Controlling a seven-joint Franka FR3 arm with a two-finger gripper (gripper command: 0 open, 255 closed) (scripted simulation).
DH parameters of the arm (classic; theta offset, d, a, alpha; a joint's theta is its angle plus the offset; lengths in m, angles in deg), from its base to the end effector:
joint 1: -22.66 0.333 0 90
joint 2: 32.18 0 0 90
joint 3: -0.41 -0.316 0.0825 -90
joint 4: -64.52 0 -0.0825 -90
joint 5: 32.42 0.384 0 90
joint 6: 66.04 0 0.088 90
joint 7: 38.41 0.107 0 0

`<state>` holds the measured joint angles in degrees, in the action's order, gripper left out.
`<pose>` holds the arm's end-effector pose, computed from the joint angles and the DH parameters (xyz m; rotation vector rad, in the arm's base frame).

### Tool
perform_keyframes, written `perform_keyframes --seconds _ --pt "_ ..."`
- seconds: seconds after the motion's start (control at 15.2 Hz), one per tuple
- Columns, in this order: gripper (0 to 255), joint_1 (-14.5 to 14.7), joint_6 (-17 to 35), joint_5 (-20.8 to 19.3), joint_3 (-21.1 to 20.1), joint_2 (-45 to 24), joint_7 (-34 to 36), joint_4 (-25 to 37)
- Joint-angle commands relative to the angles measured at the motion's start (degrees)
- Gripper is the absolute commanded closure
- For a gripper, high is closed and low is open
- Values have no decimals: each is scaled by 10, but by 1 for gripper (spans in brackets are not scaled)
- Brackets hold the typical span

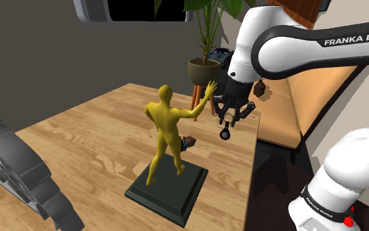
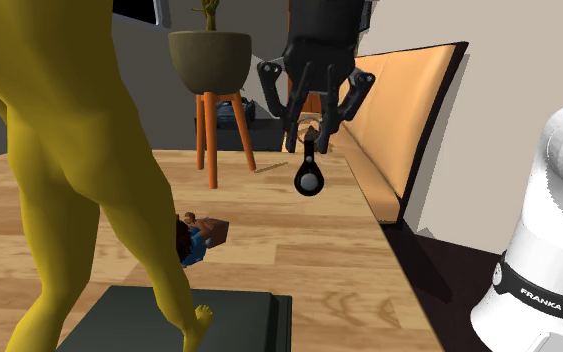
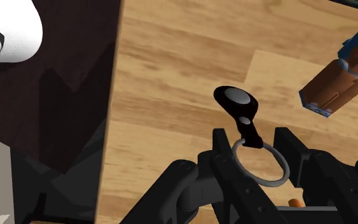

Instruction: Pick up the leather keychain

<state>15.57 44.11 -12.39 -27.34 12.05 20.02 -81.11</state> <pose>0.3184 0.1603 0.4954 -2.7864 1.2974 -0.1296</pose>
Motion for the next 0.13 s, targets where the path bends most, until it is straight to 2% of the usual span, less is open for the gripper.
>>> perform_keyframes --seconds 0.0,0.07 --pt "255 -2 -9 -3 3 0 -1 8" --pt "255 -2 -9 -3 3 0 -1 8"
